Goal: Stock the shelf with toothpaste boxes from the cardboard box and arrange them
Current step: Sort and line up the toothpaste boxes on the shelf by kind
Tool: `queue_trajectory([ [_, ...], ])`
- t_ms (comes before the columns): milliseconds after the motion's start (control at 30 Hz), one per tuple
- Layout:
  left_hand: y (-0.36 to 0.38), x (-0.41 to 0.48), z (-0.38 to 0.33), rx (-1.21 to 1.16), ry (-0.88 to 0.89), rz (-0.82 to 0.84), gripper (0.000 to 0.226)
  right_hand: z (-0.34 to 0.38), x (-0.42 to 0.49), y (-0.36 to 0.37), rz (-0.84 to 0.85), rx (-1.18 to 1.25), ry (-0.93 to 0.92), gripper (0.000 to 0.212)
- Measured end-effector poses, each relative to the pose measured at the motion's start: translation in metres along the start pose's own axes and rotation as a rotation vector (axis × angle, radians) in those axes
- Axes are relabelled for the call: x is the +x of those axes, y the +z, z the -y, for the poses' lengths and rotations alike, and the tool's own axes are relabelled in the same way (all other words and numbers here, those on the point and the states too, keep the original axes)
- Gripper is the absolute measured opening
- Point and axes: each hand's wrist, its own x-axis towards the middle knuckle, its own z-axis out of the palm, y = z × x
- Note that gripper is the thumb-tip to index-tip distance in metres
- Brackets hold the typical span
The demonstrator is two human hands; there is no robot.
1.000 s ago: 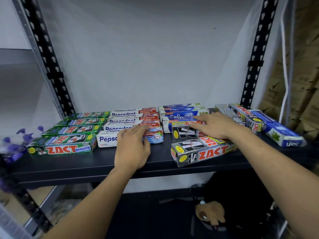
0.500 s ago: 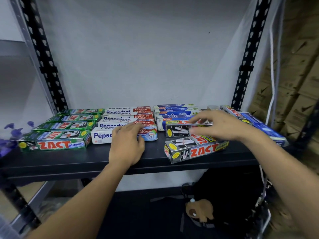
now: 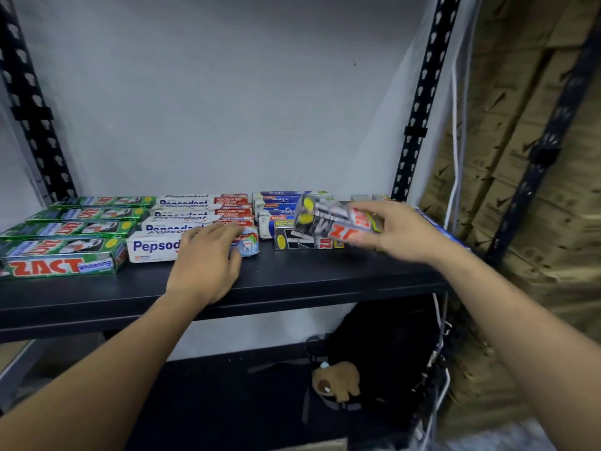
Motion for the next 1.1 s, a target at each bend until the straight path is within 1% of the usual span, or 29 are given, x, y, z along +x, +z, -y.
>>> queue_trajectory([
  [67, 0.001, -0.001, 0.002, 0.0, -0.012, 0.004, 0.04, -0.007, 0.012, -0.009, -0.169, 0.027, 0.13, 0.063],
  [133, 0.002, -0.001, 0.003, 0.002, -0.016, 0.003, 0.044, -0.015, 0.028, -0.013, -0.34, -0.032, 0.273, 0.06],
  [200, 0.002, 0.0, 0.003, -0.002, -0.017, 0.005, 0.046, -0.022, 0.047, -0.015, -0.452, -0.078, 0.387, 0.051],
  [233, 0.002, 0.0, 0.003, -0.005, -0.017, 0.005, 0.046, -0.027, 0.057, -0.015, -0.474, -0.107, 0.431, 0.047],
  [267, 0.002, 0.0, 0.003, -0.005, -0.018, 0.003, 0.046, -0.031, 0.066, -0.014, -0.461, -0.155, 0.468, 0.045],
  [300, 0.003, 0.0, 0.004, -0.004, -0.018, 0.002, 0.046, -0.038, 0.075, -0.011, -0.411, -0.211, 0.498, 0.046],
  [400, 0.004, 0.0, 0.005, -0.007, -0.019, 0.004, 0.046, -0.052, 0.087, 0.004, -0.127, -0.391, 0.562, 0.043],
  [433, 0.004, 0.0, 0.005, -0.01, -0.018, 0.005, 0.045, -0.056, 0.086, 0.01, -0.082, -0.446, 0.548, 0.043],
  [467, 0.004, 0.0, 0.005, -0.011, -0.018, 0.006, 0.044, -0.056, 0.083, 0.014, -0.07, -0.496, 0.533, 0.046],
  [533, 0.004, 0.0, 0.005, -0.009, -0.016, 0.0, 0.041, -0.056, 0.08, 0.017, -0.107, -0.542, 0.513, 0.047],
  [600, 0.004, 0.0, 0.005, -0.012, -0.017, -0.003, 0.041, -0.053, 0.077, 0.017, -0.175, -0.553, 0.486, 0.04],
  [633, 0.003, 0.0, 0.004, -0.013, -0.017, -0.002, 0.043, -0.05, 0.074, 0.018, -0.228, -0.562, 0.432, 0.036],
  [700, 0.002, -0.001, 0.004, -0.013, -0.017, 0.004, 0.045, -0.04, 0.066, 0.02, -0.335, -0.506, 0.239, 0.031],
  [733, 0.002, -0.001, 0.004, -0.012, -0.018, 0.007, 0.045, -0.034, 0.062, 0.022, -0.332, -0.433, 0.134, 0.028],
  [767, 0.002, -0.001, 0.004, -0.012, -0.018, 0.007, 0.045, -0.029, 0.057, 0.024, -0.285, -0.348, 0.056, 0.026],
  [800, 0.002, -0.001, 0.004, -0.014, -0.019, 0.008, 0.043, -0.026, 0.053, 0.028, -0.198, -0.289, 0.018, 0.026],
  [867, 0.002, -0.001, 0.005, -0.017, -0.02, 0.003, 0.038, -0.024, 0.043, 0.039, -0.048, -0.31, -0.004, 0.036],
  [900, 0.002, -0.001, 0.004, -0.02, -0.021, 0.0, 0.037, -0.025, 0.038, 0.044, -0.013, -0.361, -0.014, 0.043],
  [1000, 0.002, -0.001, 0.004, -0.026, -0.023, -0.008, 0.036, -0.03, 0.027, 0.053, -0.004, -0.45, -0.015, 0.062],
  [1067, 0.002, -0.001, 0.004, -0.026, -0.024, -0.011, 0.04, -0.026, 0.025, 0.05, 0.011, -0.514, 0.006, 0.067],
  [1100, 0.002, -0.001, 0.003, -0.025, -0.024, -0.01, 0.041, -0.024, 0.024, 0.048, 0.039, -0.502, 0.019, 0.067],
])
